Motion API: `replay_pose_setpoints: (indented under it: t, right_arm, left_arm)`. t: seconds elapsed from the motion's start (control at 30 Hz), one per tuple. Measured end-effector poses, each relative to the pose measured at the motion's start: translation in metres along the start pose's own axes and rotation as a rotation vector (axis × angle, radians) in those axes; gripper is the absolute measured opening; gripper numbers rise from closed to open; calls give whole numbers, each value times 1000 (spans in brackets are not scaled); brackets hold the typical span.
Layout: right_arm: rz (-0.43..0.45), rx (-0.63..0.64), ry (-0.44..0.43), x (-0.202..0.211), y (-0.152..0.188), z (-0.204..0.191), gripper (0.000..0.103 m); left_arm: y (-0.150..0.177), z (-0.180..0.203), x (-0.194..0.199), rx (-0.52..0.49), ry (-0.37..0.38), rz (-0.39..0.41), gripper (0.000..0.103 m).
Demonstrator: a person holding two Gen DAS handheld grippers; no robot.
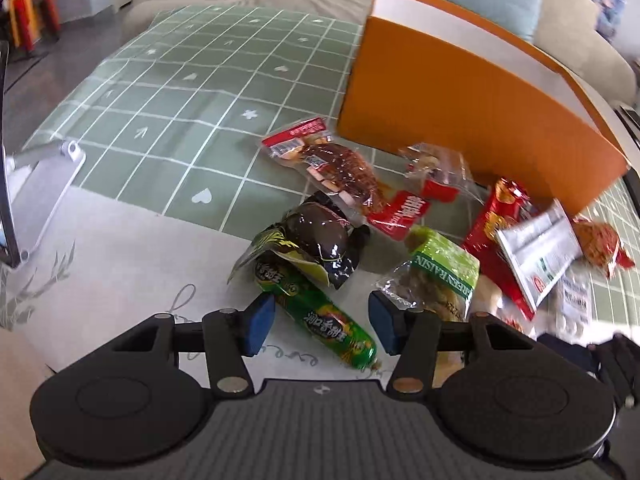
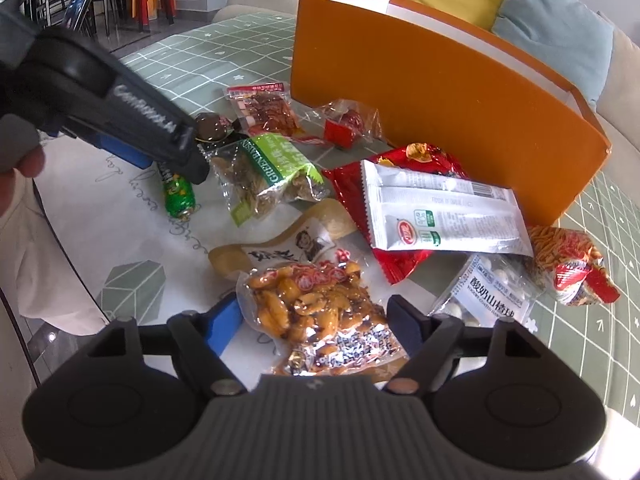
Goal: Organize snacks
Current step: 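Lower the left tool onto the green sausage stick while the right tool reaches the jerky packet, then close the left tool on the green sausage while the right tool grasps the jerky packet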
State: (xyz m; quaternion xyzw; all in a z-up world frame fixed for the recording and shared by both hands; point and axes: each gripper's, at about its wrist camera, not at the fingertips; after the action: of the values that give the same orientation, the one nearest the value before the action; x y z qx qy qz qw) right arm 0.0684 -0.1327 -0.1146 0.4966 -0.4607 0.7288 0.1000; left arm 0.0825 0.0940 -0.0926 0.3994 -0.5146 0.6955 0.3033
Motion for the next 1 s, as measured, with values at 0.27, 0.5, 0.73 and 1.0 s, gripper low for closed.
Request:
replay_pose_setpoints:
  t: [0.27,0.5,0.73,1.0]
  right_arm:
    - [-8,-21,10,8,3,4,67]
    - [24,61,56,25,9,-7,45]
    - [5,241,171,21,21,-28,51]
    - [38,137,143,20,24,-13,55]
  left_arm:
    - [9,3,3,-57,-2,-30,36]
    - [34,21,16,-297,70,-84,35]
    - [46,32,22,-367,92,-83,35]
    - [48,30,21,-352,129,-77,35]
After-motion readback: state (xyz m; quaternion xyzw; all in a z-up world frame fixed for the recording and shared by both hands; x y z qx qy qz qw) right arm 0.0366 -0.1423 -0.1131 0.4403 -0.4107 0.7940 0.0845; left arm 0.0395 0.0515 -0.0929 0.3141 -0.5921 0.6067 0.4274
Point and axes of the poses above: each gripper's, at about its wrist camera, not at the fingertips, and x roughly against the way its jaws point, z to its right, y to its underside
